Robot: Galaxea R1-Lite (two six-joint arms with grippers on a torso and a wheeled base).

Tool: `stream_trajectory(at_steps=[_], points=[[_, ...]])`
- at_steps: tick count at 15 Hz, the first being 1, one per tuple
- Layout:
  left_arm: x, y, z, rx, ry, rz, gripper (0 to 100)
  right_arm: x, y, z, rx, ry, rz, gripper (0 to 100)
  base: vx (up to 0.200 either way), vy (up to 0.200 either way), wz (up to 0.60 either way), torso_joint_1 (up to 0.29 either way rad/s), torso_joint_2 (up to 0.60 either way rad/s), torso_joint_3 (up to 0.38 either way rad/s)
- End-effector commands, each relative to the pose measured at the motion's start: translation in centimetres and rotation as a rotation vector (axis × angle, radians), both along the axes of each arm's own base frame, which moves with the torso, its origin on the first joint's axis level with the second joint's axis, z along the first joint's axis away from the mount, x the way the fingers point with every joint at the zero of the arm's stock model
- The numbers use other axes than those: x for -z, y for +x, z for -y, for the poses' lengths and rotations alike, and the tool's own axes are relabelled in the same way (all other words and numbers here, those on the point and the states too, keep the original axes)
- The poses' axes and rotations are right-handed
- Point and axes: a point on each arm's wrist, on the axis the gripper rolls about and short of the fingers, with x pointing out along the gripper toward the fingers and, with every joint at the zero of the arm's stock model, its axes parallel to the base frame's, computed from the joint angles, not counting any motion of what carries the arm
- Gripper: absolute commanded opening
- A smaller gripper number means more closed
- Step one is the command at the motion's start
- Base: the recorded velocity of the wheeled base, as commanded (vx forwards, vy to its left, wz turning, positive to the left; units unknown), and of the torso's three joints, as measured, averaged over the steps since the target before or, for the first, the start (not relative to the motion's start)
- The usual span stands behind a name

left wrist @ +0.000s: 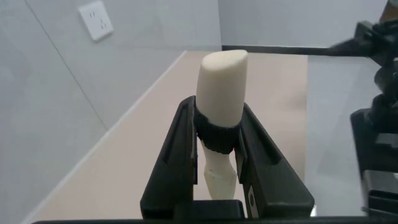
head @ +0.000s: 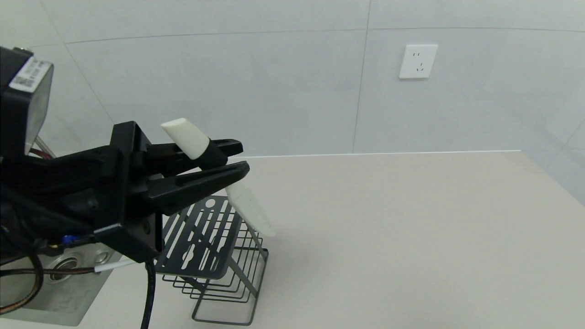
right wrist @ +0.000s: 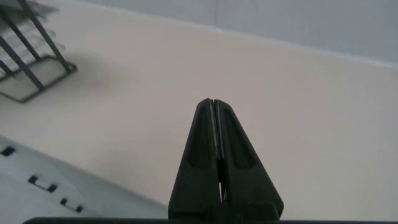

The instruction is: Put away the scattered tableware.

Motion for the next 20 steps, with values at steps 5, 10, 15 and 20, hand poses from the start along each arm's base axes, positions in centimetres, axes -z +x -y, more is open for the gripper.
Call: stream_trajectory(at_steps=[5, 10, 15, 20], points=[[-0.7, 0.9, -1.5, -0.118, -0.018, 0.037, 0, 0.7, -0.8, 0.1, 0.116, 0.05, 0.059, 0, 0.0, 0.0, 0.0, 0.0, 0.0, 0.0], [-2.3, 0.2, -1.8, -0.161, -0.017, 0.116, 0, 0.7, -0.8, 0.1, 0.116, 0.048, 0.059, 0, 0.0, 0.0, 0.0, 0.0, 0.0, 0.0], [-4.9, -2.9, -2.6, -0.271, 0.068, 0.103, 0, 0.7, -0.8, 0.1, 0.116, 0.048, 0.059, 0, 0.0, 0.0, 0.0, 0.0, 0.0, 0.0], [-3.9, -3.3, -0.3, -0.357, 0.141, 0.085, 0, 0.7, -0.8, 0.1, 0.116, 0.048, 0.059, 0, 0.0, 0.0, 0.0, 0.0, 0.0, 0.0]])
